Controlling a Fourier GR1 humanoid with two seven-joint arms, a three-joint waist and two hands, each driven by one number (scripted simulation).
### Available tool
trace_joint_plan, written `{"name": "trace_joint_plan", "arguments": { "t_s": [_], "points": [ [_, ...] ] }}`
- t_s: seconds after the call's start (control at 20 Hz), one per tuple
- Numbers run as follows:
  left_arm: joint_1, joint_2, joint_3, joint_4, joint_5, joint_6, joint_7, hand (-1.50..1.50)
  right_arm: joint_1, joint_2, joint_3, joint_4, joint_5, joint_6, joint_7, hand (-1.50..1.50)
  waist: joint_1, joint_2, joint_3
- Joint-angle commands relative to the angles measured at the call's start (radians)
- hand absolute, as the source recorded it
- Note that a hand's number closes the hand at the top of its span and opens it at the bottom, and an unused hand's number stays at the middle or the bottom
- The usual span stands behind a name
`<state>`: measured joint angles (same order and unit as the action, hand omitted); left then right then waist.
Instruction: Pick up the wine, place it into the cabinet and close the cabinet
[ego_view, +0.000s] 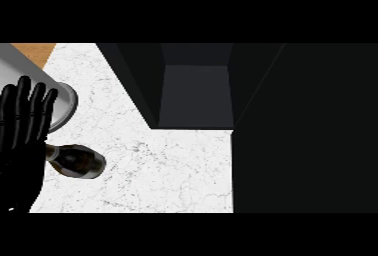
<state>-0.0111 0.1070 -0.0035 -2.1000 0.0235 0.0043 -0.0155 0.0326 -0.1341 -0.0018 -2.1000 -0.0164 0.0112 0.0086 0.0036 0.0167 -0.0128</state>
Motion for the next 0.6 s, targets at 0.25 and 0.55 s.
{"name": "trace_joint_plan", "arguments": {
  "t_s": [0.25,0.55],
  "points": [
    [0.051,0.171,0.291,0.054,0.504,-0.31,-0.044,-1.5,0.142,0.04,0.086,-0.101,0.047,0.024,-0.092,-1.5,-0.001,-0.02,0.011],
    [0.149,0.171,0.256,-0.016,0.802,-0.243,0.315,-1.5,0.204,-0.029,0.136,-0.221,-0.232,0.172,0.155,-1.5,0.008,-0.025,0.013]
  ]
}}
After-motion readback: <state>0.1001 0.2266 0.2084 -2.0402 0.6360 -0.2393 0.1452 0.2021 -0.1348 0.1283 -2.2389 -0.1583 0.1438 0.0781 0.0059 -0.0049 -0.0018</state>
